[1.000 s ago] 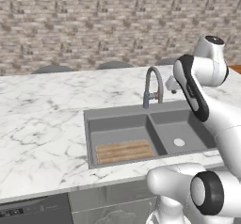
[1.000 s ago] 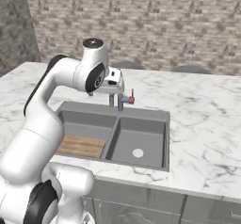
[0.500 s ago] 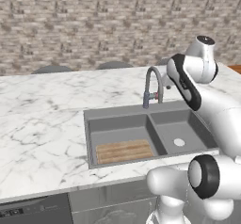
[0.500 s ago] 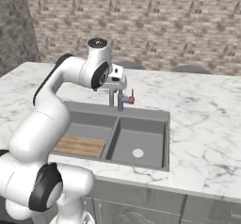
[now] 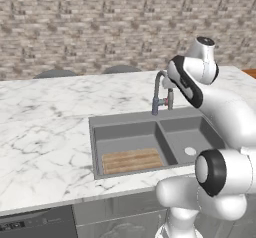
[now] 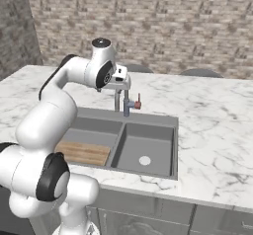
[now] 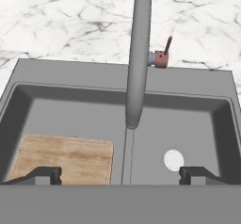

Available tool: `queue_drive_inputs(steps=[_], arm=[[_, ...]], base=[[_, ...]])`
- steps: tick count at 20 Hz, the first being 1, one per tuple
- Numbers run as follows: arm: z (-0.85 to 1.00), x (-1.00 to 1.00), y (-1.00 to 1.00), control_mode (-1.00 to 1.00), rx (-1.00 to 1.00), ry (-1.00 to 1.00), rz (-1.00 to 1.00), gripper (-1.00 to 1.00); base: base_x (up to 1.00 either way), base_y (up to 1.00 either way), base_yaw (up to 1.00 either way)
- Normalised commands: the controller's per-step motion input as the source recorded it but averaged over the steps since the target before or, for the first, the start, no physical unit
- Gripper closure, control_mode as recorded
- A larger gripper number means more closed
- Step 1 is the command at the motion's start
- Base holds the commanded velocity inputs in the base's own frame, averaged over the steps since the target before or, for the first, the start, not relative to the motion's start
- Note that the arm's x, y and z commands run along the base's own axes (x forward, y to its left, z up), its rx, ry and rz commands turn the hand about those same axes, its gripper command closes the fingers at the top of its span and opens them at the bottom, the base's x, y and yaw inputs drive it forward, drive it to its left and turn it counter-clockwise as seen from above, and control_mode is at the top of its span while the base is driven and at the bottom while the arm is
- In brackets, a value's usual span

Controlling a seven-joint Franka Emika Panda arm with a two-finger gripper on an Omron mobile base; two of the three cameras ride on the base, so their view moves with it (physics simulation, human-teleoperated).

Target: Turn on the sink faucet with hot water and rinse the cutting board for ten seconds, then turn off the faucet. Push the cutting board to reach the water if necessary.

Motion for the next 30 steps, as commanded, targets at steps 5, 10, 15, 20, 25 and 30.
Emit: queue_drive_inputs(steps=[5, 10, 15, 20, 25, 30], arm=[[-0.16, 0.17, 0.00, -1.00, 0.00, 0.00, 0.00, -1.00], [-0.07, 0.07, -0.03, -1.00, 0.00, 0.00, 0.00, -1.00], [-0.14, 0.25, -0.01, -1.00, 0.00, 0.00, 0.00, -1.00], [-0.20, 0.24, 0.00, -1.00, 0.00, 0.00, 0.00, -1.00], [-0.15, 0.18, 0.00, -1.00, 0.00, 0.00, 0.00, -1.00], [-0.11, 0.19, 0.00, -1.00, 0.00, -0.02, 0.00, -1.00]], base=[[0.00, 0.00, 0.00], [0.00, 0.00, 0.00], [0.00, 0.00, 0.00], [0.00, 0.00, 0.00], [0.00, 0.00, 0.00], [0.00, 0.00, 0.00]])
